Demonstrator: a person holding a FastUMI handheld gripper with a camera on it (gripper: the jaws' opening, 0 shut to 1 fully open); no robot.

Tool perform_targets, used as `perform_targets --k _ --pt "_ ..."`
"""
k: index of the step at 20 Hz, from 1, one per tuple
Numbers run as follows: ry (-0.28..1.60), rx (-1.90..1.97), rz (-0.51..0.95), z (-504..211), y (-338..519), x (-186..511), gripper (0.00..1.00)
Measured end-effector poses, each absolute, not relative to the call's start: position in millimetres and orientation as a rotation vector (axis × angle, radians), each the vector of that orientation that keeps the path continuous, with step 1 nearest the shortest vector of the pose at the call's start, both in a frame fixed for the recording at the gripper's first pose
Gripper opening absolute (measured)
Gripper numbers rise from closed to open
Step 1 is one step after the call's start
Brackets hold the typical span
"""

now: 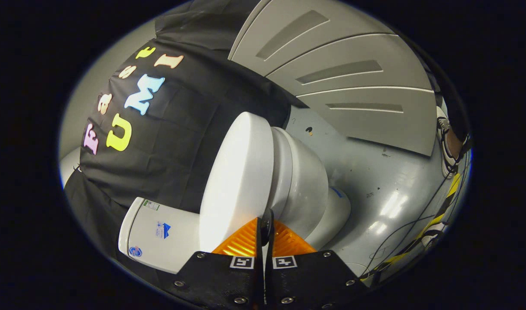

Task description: Open the toilet lid.

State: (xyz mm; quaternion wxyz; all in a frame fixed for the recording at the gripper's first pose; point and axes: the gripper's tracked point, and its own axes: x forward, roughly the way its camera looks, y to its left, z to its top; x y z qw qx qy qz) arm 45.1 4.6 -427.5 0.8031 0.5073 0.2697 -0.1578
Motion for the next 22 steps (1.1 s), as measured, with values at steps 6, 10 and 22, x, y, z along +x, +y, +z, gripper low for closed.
perform_targets --k 6,10,22 --pt "0.553 0.884 -0.283 -382.5 8.8 53.9 0.01" --pt "0.543 0.851 -0.285 -365.4 10.3 56.5 0.01" --pt "0.517 0.519 -0.244 -297.4 43.0 72.2 0.01"
